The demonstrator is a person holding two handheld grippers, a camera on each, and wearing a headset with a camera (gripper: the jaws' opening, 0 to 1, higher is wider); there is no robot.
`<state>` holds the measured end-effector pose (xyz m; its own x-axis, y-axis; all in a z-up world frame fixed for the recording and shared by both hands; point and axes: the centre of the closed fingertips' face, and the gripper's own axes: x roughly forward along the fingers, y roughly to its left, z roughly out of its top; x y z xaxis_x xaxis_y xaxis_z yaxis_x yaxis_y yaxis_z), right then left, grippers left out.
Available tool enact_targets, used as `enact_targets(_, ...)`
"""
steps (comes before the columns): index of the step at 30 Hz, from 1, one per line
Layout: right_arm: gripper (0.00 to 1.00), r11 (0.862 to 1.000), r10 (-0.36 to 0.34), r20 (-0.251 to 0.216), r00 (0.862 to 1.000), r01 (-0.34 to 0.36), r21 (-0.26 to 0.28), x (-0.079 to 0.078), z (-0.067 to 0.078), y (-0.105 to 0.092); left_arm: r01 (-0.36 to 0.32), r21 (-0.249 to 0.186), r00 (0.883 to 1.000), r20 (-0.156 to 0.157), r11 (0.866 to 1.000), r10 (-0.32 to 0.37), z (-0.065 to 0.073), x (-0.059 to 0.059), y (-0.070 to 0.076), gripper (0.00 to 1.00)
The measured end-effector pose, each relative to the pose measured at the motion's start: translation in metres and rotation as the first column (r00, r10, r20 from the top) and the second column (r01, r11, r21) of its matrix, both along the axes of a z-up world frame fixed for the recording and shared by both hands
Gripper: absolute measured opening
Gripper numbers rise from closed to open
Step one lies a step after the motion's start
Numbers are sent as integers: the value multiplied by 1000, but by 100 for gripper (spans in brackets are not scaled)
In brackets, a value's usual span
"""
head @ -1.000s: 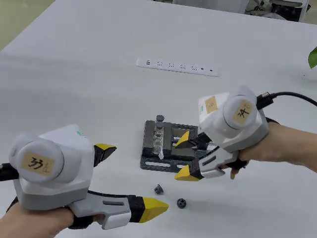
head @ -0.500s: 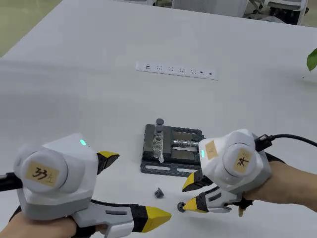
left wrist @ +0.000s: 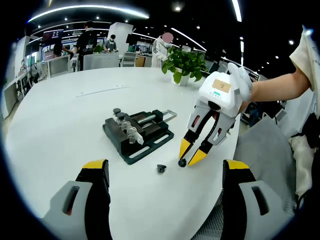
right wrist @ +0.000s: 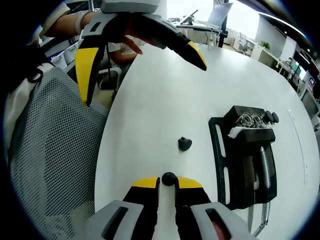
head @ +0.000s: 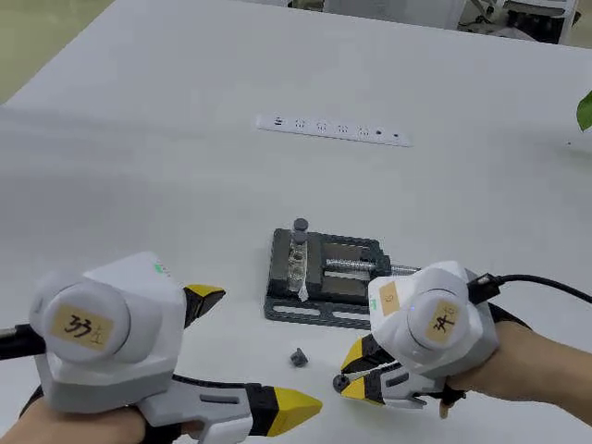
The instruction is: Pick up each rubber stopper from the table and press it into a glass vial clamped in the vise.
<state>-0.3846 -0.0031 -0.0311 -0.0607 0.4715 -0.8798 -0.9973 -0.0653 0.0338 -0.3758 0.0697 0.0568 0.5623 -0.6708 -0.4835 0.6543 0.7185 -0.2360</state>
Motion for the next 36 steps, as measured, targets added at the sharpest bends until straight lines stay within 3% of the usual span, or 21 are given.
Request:
enact_targets(8,4,1000,-21,-3,1000,21,2,1,-1,0,-3,-4,1000,-2,1000,3,0,0,-1,93)
enact_targets(12,3,994,-99,-60,993,101,37,2,0,1,1,-5,1000,-2,1000,-1,0,-2,-3,92)
enact_targets(17,3,962,-215,-158,964,237,138,6,12,6,6,-9,1000,11,1000,-6,1,-2,-2,89)
enact_targets(20,3,908,-297,-256,920,355,223,11,31,13,15,0,999,35,1000,-15,2,-1,-4,85)
enact_targets(22,3,882,-334,-284,898,405,241,15,40,14,37,24,997,65,999,-39,4,-1,-5,80)
enact_targets(24,3,869,-353,-290,890,427,250,17,48,14,54,50,994,93,997,-59,6,0,-7,76)
enact_targets(26,3,857,-359,-306,882,441,268,18,57,16,103,108,983,143,989,-118,10,0,-13,70)
enact_targets(27,3,852,-363,-309,879,448,272,19,60,16,115,126,979,151,985,-134,11,-1,-16,67)
enact_targets(30,3,846,-369,-308,877,454,281,17,69,19,156,174,965,182,972,-187,14,0,-26,58)
enact_targets(32,3,846,-374,-305,876,457,276,16,71,21,183,218,949,215,959,-230,17,1,-34,52)
enact_targets(36,3,851,-371,-289,882,448,274,13,78,23,234,334,922,220,913,-317,11,3,-44,42)
